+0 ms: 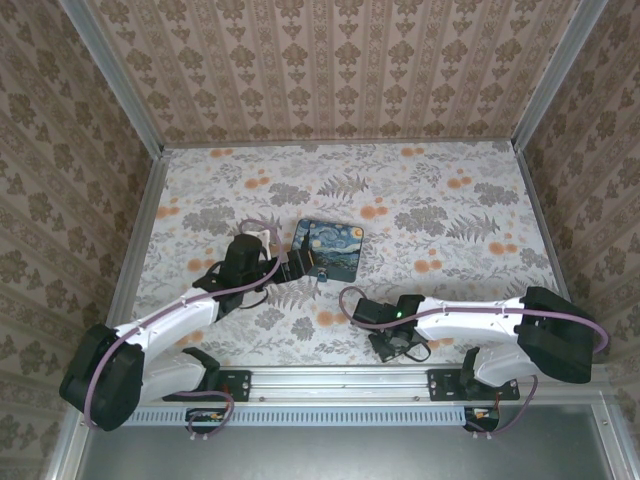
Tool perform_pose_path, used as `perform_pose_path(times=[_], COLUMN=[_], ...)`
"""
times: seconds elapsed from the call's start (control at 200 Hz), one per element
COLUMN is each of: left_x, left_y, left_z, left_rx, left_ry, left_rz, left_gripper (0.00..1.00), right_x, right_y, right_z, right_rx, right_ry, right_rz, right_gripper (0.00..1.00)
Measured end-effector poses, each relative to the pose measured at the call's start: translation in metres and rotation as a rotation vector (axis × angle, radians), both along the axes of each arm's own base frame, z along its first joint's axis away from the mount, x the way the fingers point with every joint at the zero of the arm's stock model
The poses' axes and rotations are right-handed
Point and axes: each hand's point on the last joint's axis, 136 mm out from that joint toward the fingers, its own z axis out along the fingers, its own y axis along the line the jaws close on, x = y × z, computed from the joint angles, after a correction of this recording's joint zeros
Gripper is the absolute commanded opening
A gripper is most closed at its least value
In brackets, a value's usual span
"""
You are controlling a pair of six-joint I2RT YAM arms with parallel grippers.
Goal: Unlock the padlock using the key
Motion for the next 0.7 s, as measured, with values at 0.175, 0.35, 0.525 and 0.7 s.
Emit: perform_pose_path(times=[0.175,0.35,0.525,0.7], left_x=[0.000,0.001,0.003,0.017], left_y=[0.000,-0.001,-0.004,-0.013], left_z=[0.000,-0.009,-0.006,0.016], left_rx=[0.000,0.010,-0.006,-0.078], left_ry=[0.001,0.026,0.038,0.021], left_rz=[0.000,0.004,-0.001,-0.011], left_gripper=[1.00,1.00,1.00,1.00], right_x=[0.003,0.017,0.067,0.113], right_y=[-0.001,0.003,0.022,0.040], right_z=[0.001,0.006,0.040,0.085], right_rx=[0.006,0.086,0.342,0.633], right_ry=[0.005,0.016,-0.081,-0.161], right_rz=[-0.013,-0.067,-0.163,-0.222], right_gripper=[0.00,0.00,0.00,0.00])
